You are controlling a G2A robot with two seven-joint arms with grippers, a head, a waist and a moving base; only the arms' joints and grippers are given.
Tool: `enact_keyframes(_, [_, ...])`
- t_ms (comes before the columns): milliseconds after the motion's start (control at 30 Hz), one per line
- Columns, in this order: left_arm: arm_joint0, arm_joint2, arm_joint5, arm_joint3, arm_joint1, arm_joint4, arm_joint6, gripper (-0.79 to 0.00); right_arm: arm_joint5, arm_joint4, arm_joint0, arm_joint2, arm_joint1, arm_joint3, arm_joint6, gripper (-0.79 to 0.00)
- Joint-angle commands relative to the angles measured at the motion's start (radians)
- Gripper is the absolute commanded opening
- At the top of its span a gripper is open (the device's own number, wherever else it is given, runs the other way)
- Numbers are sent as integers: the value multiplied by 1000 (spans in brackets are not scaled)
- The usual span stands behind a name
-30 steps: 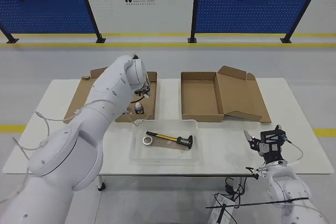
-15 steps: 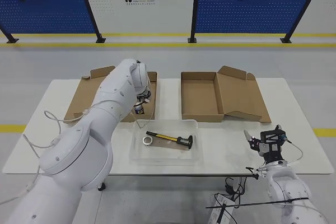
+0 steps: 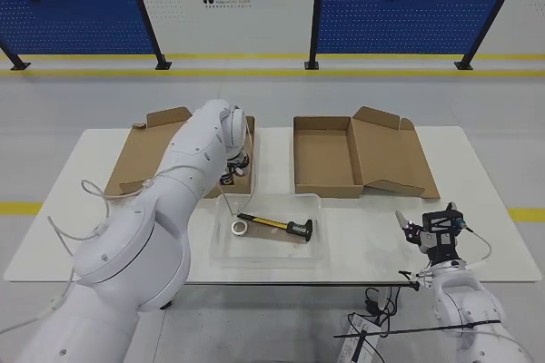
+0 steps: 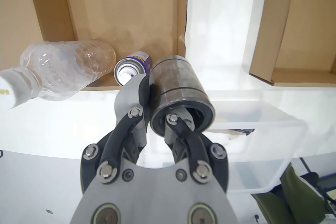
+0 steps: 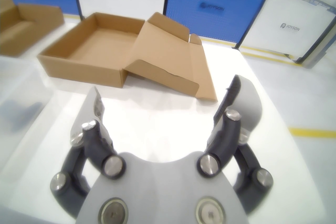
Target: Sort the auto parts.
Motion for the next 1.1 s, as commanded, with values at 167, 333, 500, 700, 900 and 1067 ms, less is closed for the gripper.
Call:
enact_keyframes(167, [11,5,-24,17,-11,31,5,-785,0,0,0,0,0,0,0,0])
enact_keyframes(333, [17,5,-32,27,-17,46,8,-785,0,0,0,0,0,0,0,0])
enact_keyframes(500, [23,3,-39,34,-23,59,17,-785,0,0,0,0,0,0,0,0])
enact_keyframes(700, [29,-3,-30,46,-26,67,36,-785,0,0,0,0,0,0,0,0])
enact_keyframes(900, [33,-10,-15,54,-28,74,47,-785,0,0,0,0,0,0,0,0])
enact_keyframes(1067, [32,-14,-12,52,-30,82,46,-785,0,0,0,0,0,0,0,0])
